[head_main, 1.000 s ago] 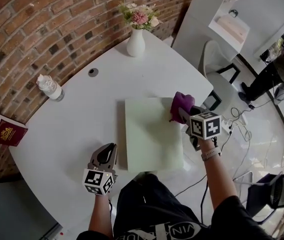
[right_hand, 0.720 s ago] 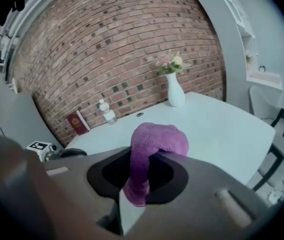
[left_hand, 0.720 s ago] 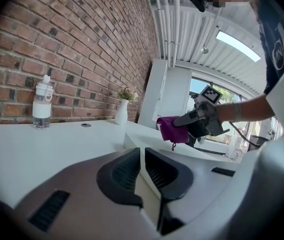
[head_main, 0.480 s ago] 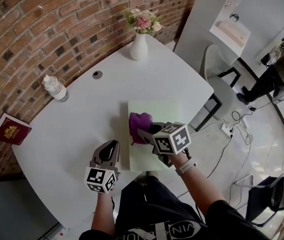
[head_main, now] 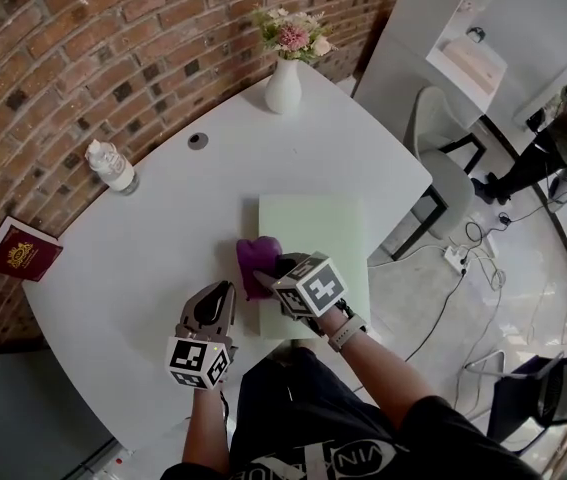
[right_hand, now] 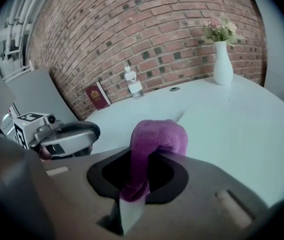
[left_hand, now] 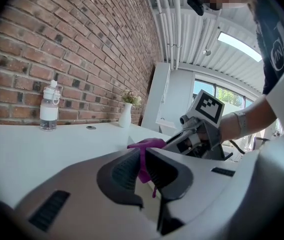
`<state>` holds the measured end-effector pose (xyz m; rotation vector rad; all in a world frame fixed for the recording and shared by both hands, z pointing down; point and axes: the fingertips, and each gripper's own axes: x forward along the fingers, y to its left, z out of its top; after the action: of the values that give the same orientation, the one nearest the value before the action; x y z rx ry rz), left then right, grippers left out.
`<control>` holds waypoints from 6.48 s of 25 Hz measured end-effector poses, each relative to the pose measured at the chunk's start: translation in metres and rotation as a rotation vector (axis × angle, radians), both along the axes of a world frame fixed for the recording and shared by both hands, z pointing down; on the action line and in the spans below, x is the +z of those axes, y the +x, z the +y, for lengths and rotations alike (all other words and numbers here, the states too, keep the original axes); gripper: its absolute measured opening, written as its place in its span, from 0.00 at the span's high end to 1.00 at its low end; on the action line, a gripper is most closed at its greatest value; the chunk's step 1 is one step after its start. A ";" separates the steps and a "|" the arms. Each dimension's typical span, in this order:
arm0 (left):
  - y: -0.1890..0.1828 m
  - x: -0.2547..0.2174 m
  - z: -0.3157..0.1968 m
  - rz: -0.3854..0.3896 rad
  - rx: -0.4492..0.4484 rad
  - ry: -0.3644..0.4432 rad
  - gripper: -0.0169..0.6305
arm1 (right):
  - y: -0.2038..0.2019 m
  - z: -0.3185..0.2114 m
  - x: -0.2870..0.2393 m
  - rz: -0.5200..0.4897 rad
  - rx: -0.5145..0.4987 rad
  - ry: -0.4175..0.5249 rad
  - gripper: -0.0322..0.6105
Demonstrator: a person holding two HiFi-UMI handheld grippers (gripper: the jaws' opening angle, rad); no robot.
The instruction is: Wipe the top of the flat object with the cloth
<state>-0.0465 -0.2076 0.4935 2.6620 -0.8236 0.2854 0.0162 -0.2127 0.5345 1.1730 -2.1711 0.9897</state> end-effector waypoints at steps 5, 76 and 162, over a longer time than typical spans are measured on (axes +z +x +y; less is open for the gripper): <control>0.002 0.003 0.002 -0.007 0.006 -0.002 0.93 | 0.009 0.002 -0.005 -0.002 0.022 0.001 0.85; 0.002 -0.001 0.030 -0.062 0.121 0.039 0.93 | -0.041 0.099 0.000 -0.014 -0.089 -0.054 0.85; 0.100 0.028 0.171 -0.114 -0.370 -0.045 0.93 | 0.312 0.011 0.023 0.027 0.229 0.089 0.85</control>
<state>0.0538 -0.0362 0.5210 2.4072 -1.3038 0.3566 0.3284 -0.2017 0.5578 1.4947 -2.1126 0.9704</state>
